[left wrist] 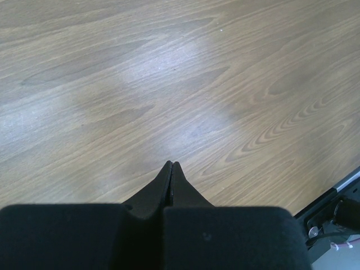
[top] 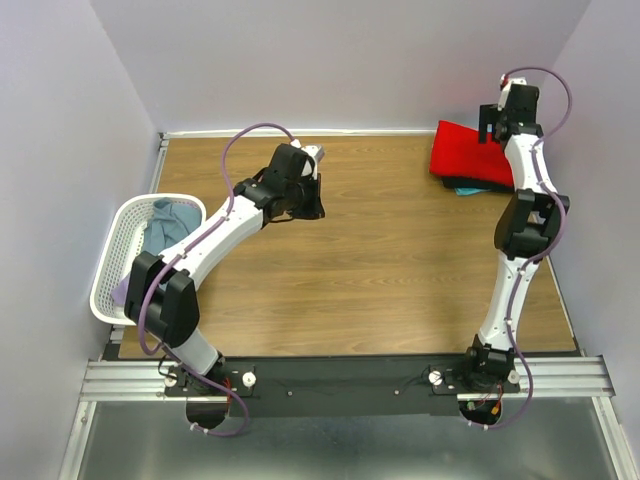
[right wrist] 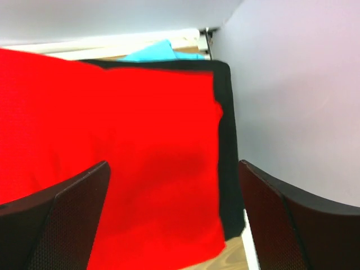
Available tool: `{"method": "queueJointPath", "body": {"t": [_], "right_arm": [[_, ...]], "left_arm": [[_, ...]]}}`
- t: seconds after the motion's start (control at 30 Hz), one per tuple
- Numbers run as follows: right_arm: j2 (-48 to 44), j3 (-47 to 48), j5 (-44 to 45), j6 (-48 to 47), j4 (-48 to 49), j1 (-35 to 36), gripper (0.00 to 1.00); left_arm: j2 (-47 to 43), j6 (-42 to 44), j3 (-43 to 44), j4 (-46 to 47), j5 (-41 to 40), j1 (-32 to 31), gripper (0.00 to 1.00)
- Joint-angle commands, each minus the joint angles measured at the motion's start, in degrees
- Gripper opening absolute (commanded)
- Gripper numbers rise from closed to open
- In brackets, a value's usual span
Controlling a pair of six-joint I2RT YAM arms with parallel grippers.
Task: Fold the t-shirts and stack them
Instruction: Neatly place the folded tshirt to the corner, then reset both grippers
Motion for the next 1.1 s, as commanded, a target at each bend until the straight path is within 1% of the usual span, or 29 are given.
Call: {"method": "queueJointPath", "body": {"t": [0.0, 0.1, 0.23, 0.4, 0.57, 0.6, 0.67, 0.7, 0.73, 0.8, 0.83, 0.87, 0.9, 0.93, 0.97, 1.0, 1.03, 1.07], "right_arm": [[0.36, 3.63, 2.17, 3.08, 0.52, -0.24, 1.0], [-1.58, 3.1, 0.33, 5.36, 0.25, -0.24, 1.0], [-5.09, 0.12, -1.69, 7.74, 0.17, 0.46, 1.0], [-10.98, -7.7, -5.99, 15.02, 0.25, 1.52, 1.0], [-16.34, -15.6, -6.01, 20.47, 1.13, 6.43, 1.0], [-18.7, -19.19, -6.0, 23.01, 1.74, 8.27, 1.0], [-22.14, -24.12, -5.48, 25.22, 4.54, 10.04, 1.0], [-25.89, -26.76, -4.78, 26.8, 5.69, 13.87, 1.0], [-27.76, -29.65, -4.34, 27.6, 6.57, 15.56, 1.0], [-31.71, -38.0, -1.79, 29.0, 9.39, 18.9, 1.0], [-35.39, -43.17, -1.09, 29.71, 10.18, 21.53, 1.0], [-37.6, -46.26, -1.95, 31.54, 11.4, 23.38, 1.0], [-39.62, -49.08, -2.57, 32.43, 12.11, 24.36, 1.0], [-43.82, -51.45, -2.92, 33.4, 12.73, 25.06, 1.0], [-45.95, -57.05, -4.14, 35.06, 13.43, 25.59, 1.0], [-47.97, -59.45, -5.11, 35.68, 13.79, 25.95, 1.0], [-52.69, -62.26, -4.69, 36.3, 14.05, 26.04, 1.0], [-54.91, -64.38, -4.08, 36.91, 14.14, 26.04, 1.0]], "left_arm": [[0.89, 0.6, 1.88, -0.58, 1.5, 0.24, 0.0], [0.89, 0.43, 1.61, 0.2, 2.11, 0.24, 0.0], [0.89, 0.34, 1.26, 1.0, 2.38, 0.24, 0.0], [0.19, 0.6, 1.09, 1.87, 2.2, 0.24, 0.0], [-0.77, 1.13, 0.65, 2.58, 0.62, 0.42, 0.0], [-1.47, 1.13, 0.38, 3.36, 0.1, 0.42, 0.0], [-2.27, 1.22, -0.75, 4.77, -0.87, 0.5, 0.0], [-2.97, 1.22, -1.02, 5.13, -1.74, 0.51, 0.0], [-3.41, 1.39, -1.37, 5.48, -2.45, 0.51, 0.0], [-4.29, 1.39, -2.95, 6.97, -4.12, 0.59, 0.0], [-5.42, 1.66, -3.65, 7.58, -4.47, 0.68, 0.0], [-6.91, 1.57, -5.23, 9.07, -5.09, 0.77, 0.0], [-7.71, 1.66, -6.2, 10.04, -5.53, 0.77, 0.0], [-8.42, 1.75, -7.17, 10.92, -5.88, 0.86, 0.0], [-9.12, 1.75, -8.92, 12.58, -6.32, 0.86, 0.0], [-10.34, 1.92, -9.72, 13.21, -6.93, 0.86, 0.0], [-10.88, 2.18, -11.29, 14.52, -7.37, 0.86, 0.0], [-11.41, 2.53, -12.18, 15.32, -7.9, 0.86, 0.0]]}}
